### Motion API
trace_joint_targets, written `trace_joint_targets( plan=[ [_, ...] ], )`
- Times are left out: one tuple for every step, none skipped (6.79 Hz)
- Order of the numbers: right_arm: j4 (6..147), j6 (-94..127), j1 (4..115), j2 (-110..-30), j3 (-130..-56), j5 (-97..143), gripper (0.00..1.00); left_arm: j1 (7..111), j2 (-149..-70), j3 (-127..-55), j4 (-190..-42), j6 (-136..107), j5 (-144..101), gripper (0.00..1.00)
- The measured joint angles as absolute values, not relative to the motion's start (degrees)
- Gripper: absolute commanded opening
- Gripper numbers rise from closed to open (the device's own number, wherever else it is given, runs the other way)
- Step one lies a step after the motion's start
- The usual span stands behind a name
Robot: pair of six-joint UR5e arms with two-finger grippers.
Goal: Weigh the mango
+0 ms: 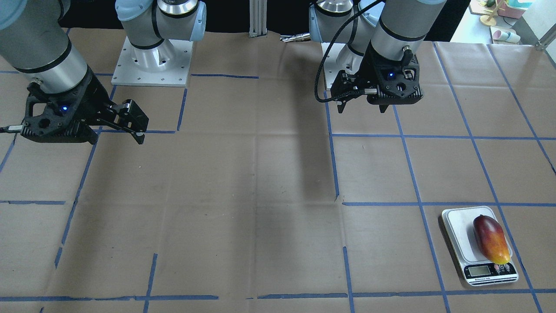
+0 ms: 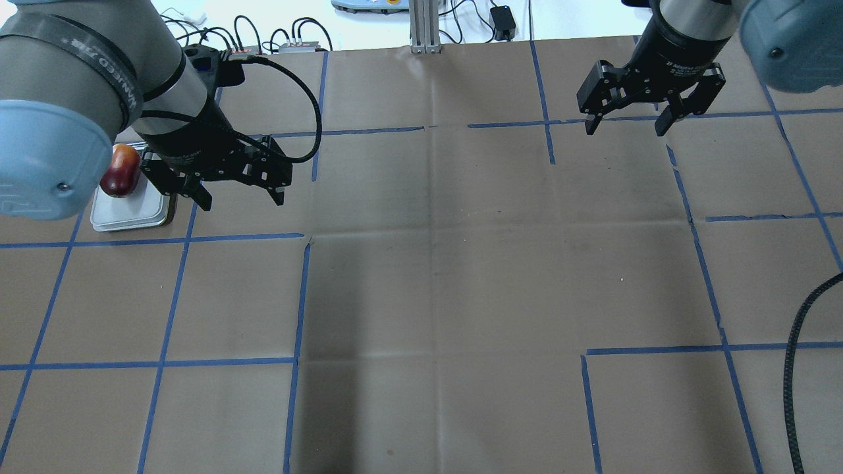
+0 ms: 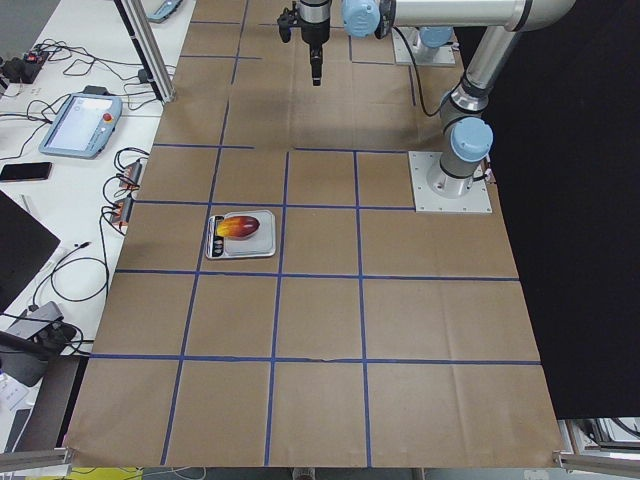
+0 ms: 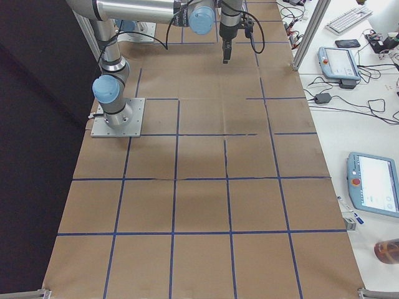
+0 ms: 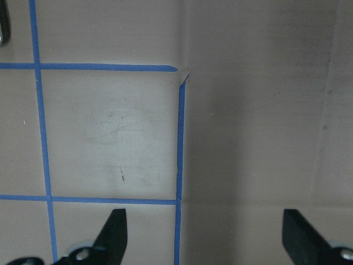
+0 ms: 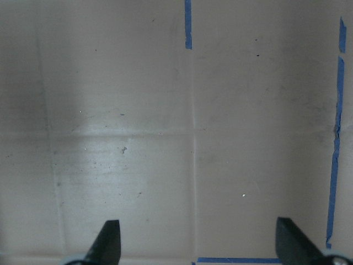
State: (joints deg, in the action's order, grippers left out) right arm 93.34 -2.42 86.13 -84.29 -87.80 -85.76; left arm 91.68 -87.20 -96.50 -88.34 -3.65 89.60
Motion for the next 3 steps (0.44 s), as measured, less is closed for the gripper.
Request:
trace_joint_targets(
  plan=[
    [93.3,-2.4,86.1,-84.3,-87.8,-85.7,1.00,91.7,-87.3,-96.5,-88.4,-3.7,89.5,1.00],
    [93.3,-2.5,86.1,-84.3,-87.8,-85.8,1.00,91.7,-87.4,-96.5,-88.4,-3.8,89.5,1.00],
    [93.3,-2.5,86.1,-84.3,-87.8,-85.8,1.00,91.7,-87.5,-96.6,-88.4,-3.8,89.4,1.00]
  ],
)
